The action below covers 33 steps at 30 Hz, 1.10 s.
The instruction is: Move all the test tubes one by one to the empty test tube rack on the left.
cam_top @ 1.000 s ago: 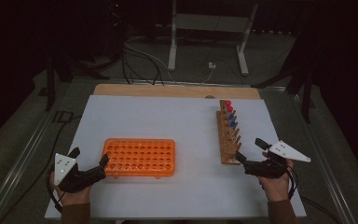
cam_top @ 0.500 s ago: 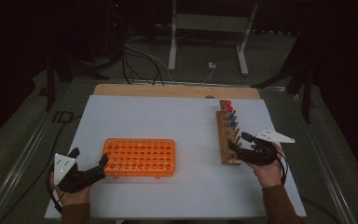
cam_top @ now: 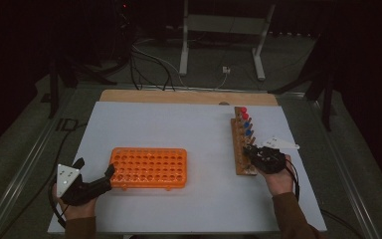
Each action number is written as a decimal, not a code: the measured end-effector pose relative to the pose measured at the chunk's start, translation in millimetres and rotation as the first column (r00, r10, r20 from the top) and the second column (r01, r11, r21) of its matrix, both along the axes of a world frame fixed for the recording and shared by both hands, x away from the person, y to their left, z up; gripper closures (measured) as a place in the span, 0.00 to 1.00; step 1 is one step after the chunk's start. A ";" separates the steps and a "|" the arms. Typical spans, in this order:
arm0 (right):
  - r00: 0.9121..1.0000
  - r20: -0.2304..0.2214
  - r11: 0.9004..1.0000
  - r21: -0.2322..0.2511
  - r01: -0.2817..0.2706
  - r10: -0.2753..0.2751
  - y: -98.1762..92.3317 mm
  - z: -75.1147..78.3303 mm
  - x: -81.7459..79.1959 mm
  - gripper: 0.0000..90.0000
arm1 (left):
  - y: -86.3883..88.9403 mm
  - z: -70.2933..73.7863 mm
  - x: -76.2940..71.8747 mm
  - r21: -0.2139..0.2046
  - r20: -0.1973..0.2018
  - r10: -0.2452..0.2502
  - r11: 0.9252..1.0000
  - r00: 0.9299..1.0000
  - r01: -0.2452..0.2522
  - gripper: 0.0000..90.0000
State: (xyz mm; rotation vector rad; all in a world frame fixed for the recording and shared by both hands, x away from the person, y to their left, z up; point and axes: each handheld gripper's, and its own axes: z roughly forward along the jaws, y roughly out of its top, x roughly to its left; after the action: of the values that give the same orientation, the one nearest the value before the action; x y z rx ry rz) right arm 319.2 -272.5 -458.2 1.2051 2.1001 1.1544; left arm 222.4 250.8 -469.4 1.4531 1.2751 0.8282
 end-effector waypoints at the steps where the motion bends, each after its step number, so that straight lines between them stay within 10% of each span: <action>1: 1.000 0.001 1.000 0.001 -0.001 0.001 0.2 -0.2 0.4 0.83 | 0.1 -0.1 0.1 0.000 -0.001 0.000 1.000 1.000 0.000 0.00; 19: 0.999 0.037 1.000 0.006 -0.003 0.003 -0.2 14.6 -6.7 0.85 | -3.2 1.9 -0.5 0.023 -0.001 0.004 1.000 1.000 -0.004 0.00; 33: 0.995 0.097 0.999 0.014 -0.028 0.027 -4.3 48.6 -12.9 0.85 | -30.7 29.4 5.2 0.058 0.038 -0.122 0.991 0.992 0.120 0.00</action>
State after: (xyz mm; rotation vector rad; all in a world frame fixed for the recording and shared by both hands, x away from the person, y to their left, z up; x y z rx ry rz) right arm 306.3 -276.8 -409.6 1.1078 2.0455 1.2190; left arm 227.6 220.1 -440.0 1.5336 1.1292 0.8138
